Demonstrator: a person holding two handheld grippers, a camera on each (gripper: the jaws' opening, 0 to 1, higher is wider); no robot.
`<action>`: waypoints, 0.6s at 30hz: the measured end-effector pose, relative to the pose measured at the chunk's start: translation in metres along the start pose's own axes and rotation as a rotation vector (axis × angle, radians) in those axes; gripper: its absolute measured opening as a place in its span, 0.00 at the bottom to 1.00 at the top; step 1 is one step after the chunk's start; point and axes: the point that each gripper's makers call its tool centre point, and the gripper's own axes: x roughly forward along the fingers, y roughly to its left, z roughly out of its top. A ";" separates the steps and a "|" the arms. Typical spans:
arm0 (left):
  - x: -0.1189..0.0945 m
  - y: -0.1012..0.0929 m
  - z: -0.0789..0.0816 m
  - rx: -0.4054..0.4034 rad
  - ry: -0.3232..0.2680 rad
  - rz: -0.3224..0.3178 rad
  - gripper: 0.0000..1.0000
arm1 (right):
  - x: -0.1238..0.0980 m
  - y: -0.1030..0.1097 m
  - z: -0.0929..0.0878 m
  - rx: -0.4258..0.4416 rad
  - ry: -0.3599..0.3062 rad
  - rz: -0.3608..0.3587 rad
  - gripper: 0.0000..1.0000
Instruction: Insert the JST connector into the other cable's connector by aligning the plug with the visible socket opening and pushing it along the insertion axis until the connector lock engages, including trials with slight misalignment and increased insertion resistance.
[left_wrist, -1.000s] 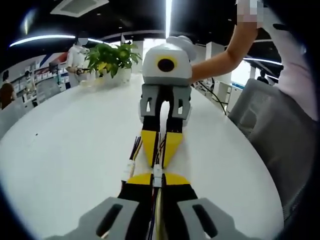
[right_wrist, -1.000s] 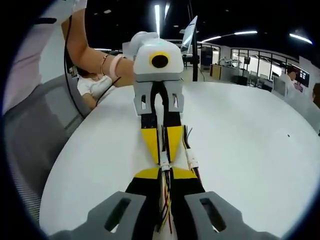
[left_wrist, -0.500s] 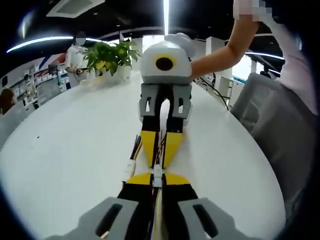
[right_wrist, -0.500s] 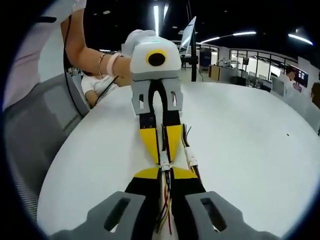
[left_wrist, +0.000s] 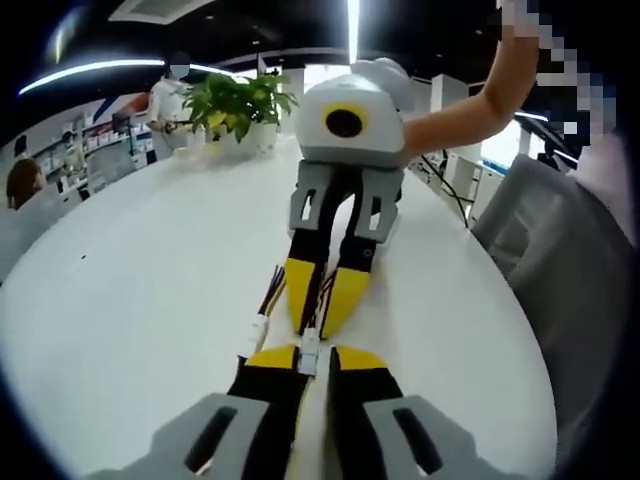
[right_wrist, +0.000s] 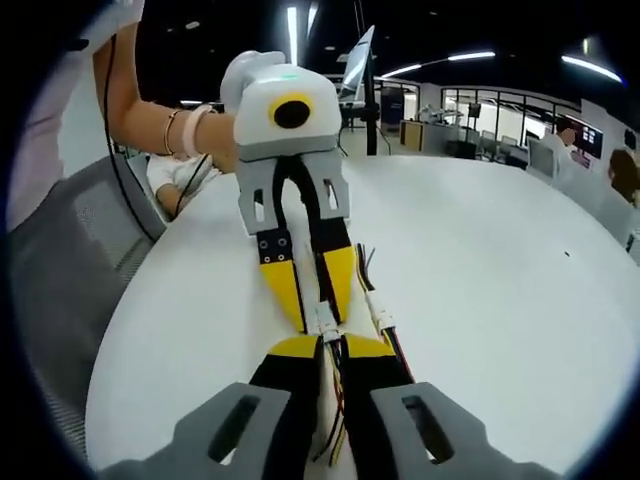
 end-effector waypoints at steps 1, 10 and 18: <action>-0.001 -0.001 0.000 -0.010 0.003 0.001 0.08 | 0.000 0.001 0.000 -0.002 0.006 -0.004 0.04; -0.013 -0.006 -0.005 -0.009 0.045 0.048 0.12 | -0.009 0.008 0.009 0.025 0.003 -0.070 0.08; -0.037 0.003 0.019 -0.004 -0.024 0.162 0.12 | -0.021 0.010 0.025 0.054 -0.043 -0.120 0.13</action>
